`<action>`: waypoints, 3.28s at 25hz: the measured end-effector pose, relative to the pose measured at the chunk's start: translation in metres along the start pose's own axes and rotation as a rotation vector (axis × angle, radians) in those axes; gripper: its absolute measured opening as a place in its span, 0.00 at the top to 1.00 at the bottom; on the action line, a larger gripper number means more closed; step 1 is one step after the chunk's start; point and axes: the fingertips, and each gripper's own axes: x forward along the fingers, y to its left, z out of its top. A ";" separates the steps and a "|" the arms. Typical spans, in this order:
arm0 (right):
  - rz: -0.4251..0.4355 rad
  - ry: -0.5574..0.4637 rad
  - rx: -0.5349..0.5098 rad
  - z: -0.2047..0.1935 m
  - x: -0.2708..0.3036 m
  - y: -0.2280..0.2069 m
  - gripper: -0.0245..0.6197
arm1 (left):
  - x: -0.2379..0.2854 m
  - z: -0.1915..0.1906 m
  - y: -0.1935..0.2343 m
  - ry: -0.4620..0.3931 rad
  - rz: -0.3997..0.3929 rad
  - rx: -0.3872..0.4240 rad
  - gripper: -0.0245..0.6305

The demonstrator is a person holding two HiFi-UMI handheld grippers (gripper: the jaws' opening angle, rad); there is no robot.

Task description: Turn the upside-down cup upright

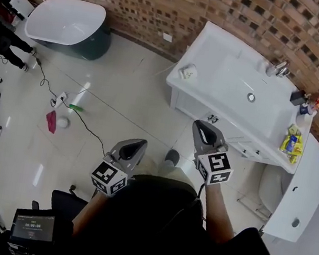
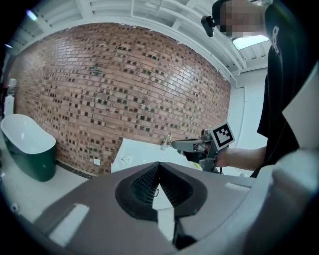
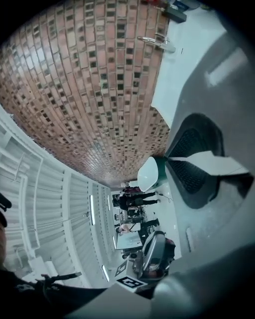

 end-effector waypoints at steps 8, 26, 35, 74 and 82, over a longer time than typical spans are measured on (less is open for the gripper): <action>0.017 0.126 -0.004 -0.023 0.081 -0.029 0.76 | 0.026 0.010 0.036 0.030 0.031 -0.034 0.94; -0.278 0.493 -0.096 -0.103 0.278 -0.135 0.30 | 0.102 0.066 0.148 0.051 -0.083 -0.033 0.94; -0.349 0.612 -0.126 -0.140 0.323 -0.163 0.28 | 0.113 0.080 0.204 0.084 -0.072 -0.036 0.94; -0.207 -0.072 1.464 -0.150 0.299 -0.206 0.35 | 0.120 0.086 0.209 0.117 -0.149 -0.007 0.94; -0.184 -0.066 1.525 -0.152 0.286 -0.199 0.35 | 0.109 0.088 0.194 0.087 -0.129 0.000 0.94</action>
